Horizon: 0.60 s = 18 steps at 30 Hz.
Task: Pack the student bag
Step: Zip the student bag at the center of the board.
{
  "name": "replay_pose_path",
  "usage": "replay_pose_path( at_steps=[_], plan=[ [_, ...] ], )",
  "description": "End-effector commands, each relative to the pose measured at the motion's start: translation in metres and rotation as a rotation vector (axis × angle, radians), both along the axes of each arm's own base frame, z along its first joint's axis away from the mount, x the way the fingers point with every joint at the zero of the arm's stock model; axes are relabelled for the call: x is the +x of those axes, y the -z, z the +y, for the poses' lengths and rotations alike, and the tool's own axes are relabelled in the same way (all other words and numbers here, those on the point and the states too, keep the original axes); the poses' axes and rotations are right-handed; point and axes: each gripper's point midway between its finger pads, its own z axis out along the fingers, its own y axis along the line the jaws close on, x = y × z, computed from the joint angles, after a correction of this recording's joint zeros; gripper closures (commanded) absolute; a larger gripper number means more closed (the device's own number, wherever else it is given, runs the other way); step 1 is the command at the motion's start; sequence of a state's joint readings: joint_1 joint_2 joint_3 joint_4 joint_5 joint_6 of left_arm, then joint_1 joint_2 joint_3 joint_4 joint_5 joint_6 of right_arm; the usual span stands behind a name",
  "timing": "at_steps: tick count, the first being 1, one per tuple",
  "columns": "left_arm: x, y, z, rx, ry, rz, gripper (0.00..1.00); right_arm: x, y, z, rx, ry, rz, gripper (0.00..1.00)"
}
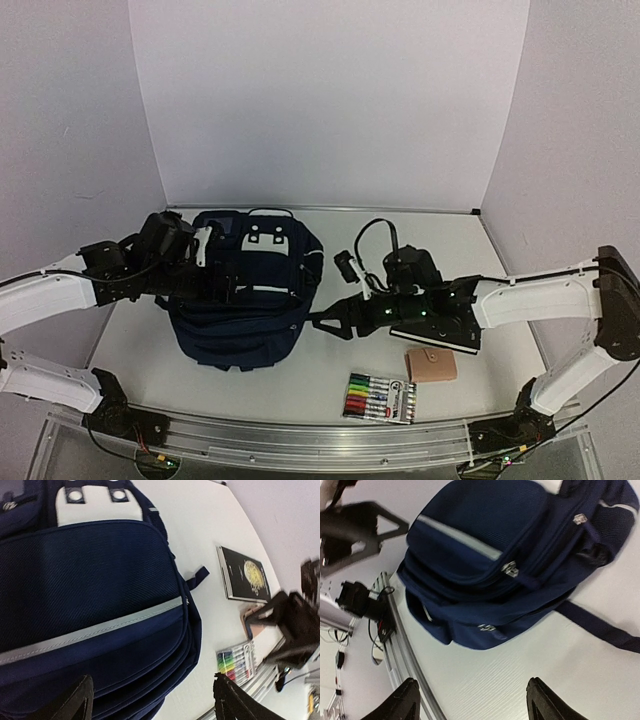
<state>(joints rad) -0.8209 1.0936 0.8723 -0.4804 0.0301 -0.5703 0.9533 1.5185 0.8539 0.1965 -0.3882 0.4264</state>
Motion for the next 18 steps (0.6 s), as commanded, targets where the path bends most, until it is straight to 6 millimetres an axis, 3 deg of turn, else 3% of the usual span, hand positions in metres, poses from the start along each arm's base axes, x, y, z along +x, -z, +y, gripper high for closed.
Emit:
replay_pose_path(
  at_steps=[1,8,14,18],
  plan=[
    [0.001,0.014,0.022,-0.16,-0.346,0.225,0.18,-0.011,-0.001,0.029,0.062,-0.037,-0.075,0.37],
    [-0.027,0.039,0.069,-0.293,-0.602,0.349,0.22,-0.011,0.037,0.066,0.038,-0.05,-0.106,0.48],
    [-0.052,0.065,0.087,-0.297,-0.662,0.452,0.21,0.007,0.048,0.078,-0.001,-0.029,-0.17,0.48],
    [-0.056,0.078,0.086,-0.32,-0.667,0.482,0.17,0.018,0.056,0.082,-0.015,-0.017,-0.174,0.49]
  ],
)
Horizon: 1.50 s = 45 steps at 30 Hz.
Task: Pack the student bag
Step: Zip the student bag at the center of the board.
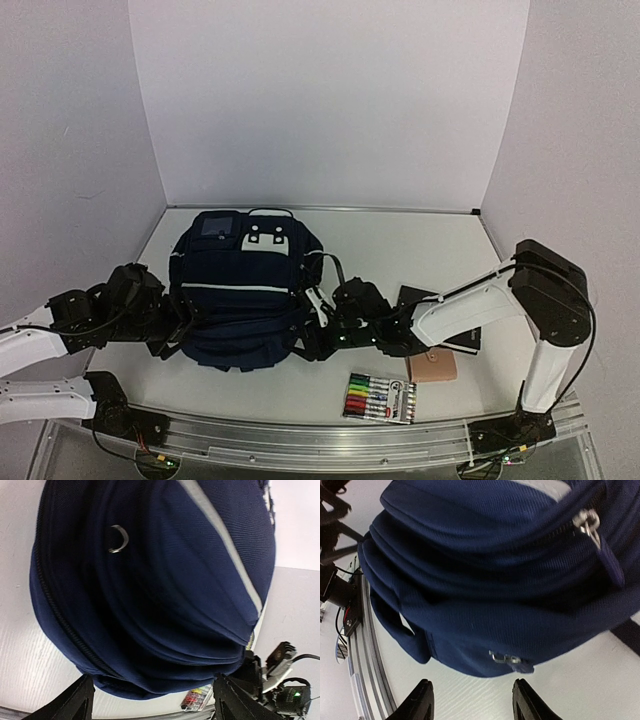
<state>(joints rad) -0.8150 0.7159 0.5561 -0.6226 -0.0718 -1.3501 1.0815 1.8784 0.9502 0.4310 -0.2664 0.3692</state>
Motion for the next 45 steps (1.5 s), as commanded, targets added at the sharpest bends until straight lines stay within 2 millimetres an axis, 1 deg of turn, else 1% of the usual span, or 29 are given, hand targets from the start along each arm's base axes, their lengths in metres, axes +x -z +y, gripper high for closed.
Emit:
replay_pose_path(
  at_steps=[1,6,9,14,18,21,22,24,29,31,33,36,38,41,45],
  plan=[
    [-0.007,0.019,0.005,-0.032,-0.057,0.071,0.17,0.027,-0.019,0.014,0.057,0.035,-0.086,0.49],
    [0.0,0.022,0.007,-0.012,-0.072,0.044,0.12,0.037,-0.012,0.009,0.046,0.049,-0.076,0.49],
    [0.008,0.02,0.006,-0.009,-0.087,0.012,0.11,0.038,-0.008,0.012,0.044,0.038,-0.07,0.49],
    [0.024,0.019,0.001,-0.011,-0.081,-0.014,0.11,0.041,-0.003,0.016,0.037,0.029,-0.076,0.49],
    [0.033,0.019,0.008,0.017,-0.103,-0.026,0.13,0.044,-0.006,0.018,0.029,0.027,-0.11,0.51],
    [0.039,0.019,0.015,0.008,-0.131,-0.044,0.22,0.05,-0.008,0.017,0.005,0.037,-0.147,0.52],
    [0.04,0.02,0.016,0.0,-0.136,-0.046,0.25,0.051,-0.009,0.017,-0.004,0.036,-0.157,0.54],
    [0.042,0.023,0.017,-0.014,-0.138,-0.044,0.33,0.053,-0.009,0.018,-0.018,0.028,-0.166,0.61],
    [0.049,0.022,0.019,-0.005,-0.135,-0.053,0.52,0.046,-0.008,0.02,-0.012,-0.002,-0.148,0.87],
    [0.051,0.023,0.021,0.007,-0.136,-0.054,0.58,0.044,-0.007,0.019,-0.011,-0.003,-0.139,0.94],
    [0.054,0.023,0.024,0.008,-0.14,-0.055,0.69,0.043,-0.007,0.02,-0.003,-0.005,-0.126,1.0],
    [0.059,0.023,0.029,0.011,-0.142,-0.057,0.88,0.051,-0.009,0.017,0.0,0.055,-0.114,1.0],
    [0.063,0.021,0.034,0.016,-0.144,-0.057,0.98,0.059,-0.012,0.012,-0.002,0.114,-0.111,1.0],
    [0.07,0.016,0.041,0.012,-0.138,-0.066,1.0,0.072,-0.013,-0.002,0.001,0.183,-0.083,1.0],
    [0.078,0.012,0.051,0.019,-0.133,-0.073,1.0,0.094,-0.002,-0.03,-0.036,0.268,-0.048,1.0]
  ],
)
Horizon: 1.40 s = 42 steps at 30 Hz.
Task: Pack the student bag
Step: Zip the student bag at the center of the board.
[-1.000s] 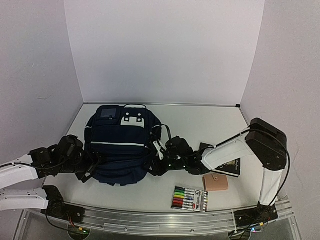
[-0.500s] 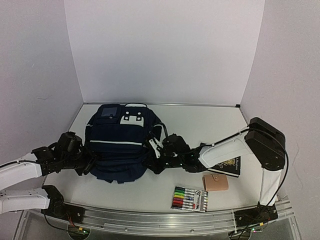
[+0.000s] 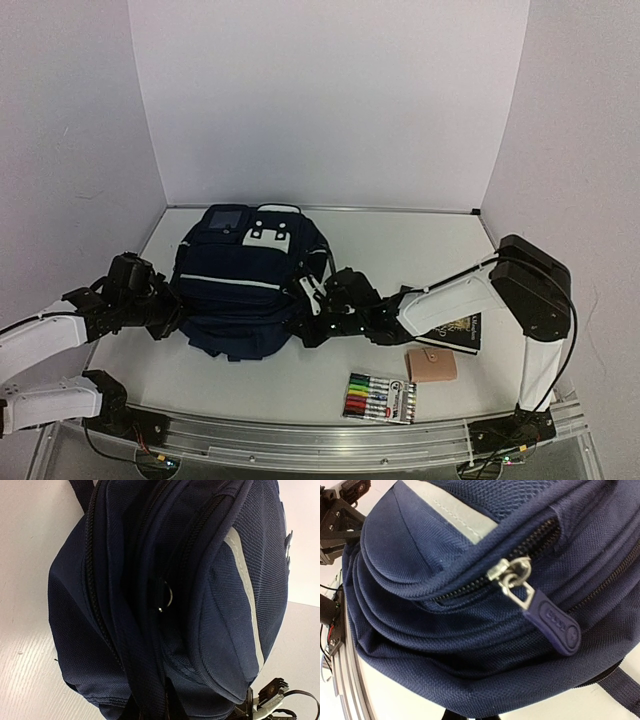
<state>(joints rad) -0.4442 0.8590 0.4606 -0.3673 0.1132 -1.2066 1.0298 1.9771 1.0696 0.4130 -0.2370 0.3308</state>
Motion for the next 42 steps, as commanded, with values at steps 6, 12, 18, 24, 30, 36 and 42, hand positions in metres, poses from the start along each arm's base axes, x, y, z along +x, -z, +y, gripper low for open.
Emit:
replay_pose_path(
  at_steps=[6,12,18,24,30,36,42],
  plan=[
    [0.031,-0.02,0.032,0.068,0.005,-0.07,1.0,0.069,0.008,-0.068,-0.084,0.272,0.011,1.0],
    [0.039,-0.026,0.034,0.101,0.063,-0.101,1.0,0.093,0.007,-0.077,-0.09,0.295,0.0,1.0],
    [0.037,-0.035,0.032,0.167,0.157,-0.151,1.0,0.129,0.003,-0.083,-0.093,0.303,-0.033,1.0],
    [0.034,-0.038,0.023,0.166,0.236,-0.171,1.0,0.168,0.012,-0.097,-0.13,0.329,-0.049,1.0],
    [0.034,-0.042,0.016,0.149,0.279,-0.195,1.0,0.196,0.015,-0.105,-0.145,0.343,-0.071,1.0],
    [0.037,-0.044,0.011,0.143,0.315,-0.216,1.0,0.2,0.01,-0.109,-0.159,0.344,-0.082,1.0],
    [0.048,-0.059,-0.001,0.144,0.403,-0.299,1.0,0.171,-0.019,-0.119,-0.122,0.308,-0.063,0.76]
  ],
)
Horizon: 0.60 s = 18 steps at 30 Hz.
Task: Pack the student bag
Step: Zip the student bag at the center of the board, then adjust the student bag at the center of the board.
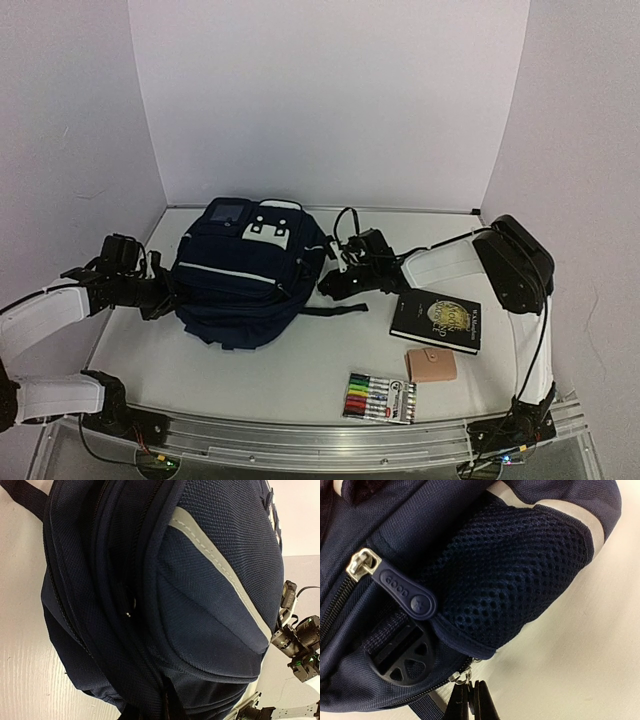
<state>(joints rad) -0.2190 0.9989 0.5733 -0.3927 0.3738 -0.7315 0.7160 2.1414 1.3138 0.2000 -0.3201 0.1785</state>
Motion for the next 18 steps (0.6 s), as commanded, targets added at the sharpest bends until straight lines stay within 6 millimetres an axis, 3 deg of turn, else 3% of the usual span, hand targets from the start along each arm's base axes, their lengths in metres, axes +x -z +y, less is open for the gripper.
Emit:
replay_pose_path(
  at_steps=[1,3,6,8,11,18],
  plan=[
    [0.023,-0.047,-0.018,-0.001,0.162,-0.199,1.0,0.021,-0.059,-0.051,0.013,0.145,-0.088,0.62],
    [0.026,-0.051,-0.027,-0.025,0.22,-0.225,1.0,0.007,-0.077,-0.058,0.043,0.14,-0.089,0.39],
    [0.025,-0.055,-0.041,-0.066,0.308,-0.242,1.0,-0.011,-0.097,-0.065,0.082,0.124,-0.09,0.27],
    [0.025,-0.055,-0.047,-0.08,0.346,-0.248,1.0,-0.025,-0.117,-0.065,0.117,0.09,-0.101,0.24],
    [0.025,-0.057,-0.052,-0.096,0.38,-0.252,1.0,-0.045,-0.129,-0.059,0.148,0.012,-0.099,0.21],
    [0.03,-0.062,-0.054,-0.098,0.386,-0.263,1.0,-0.053,-0.11,-0.038,0.11,-0.089,-0.054,0.27]
  ],
)
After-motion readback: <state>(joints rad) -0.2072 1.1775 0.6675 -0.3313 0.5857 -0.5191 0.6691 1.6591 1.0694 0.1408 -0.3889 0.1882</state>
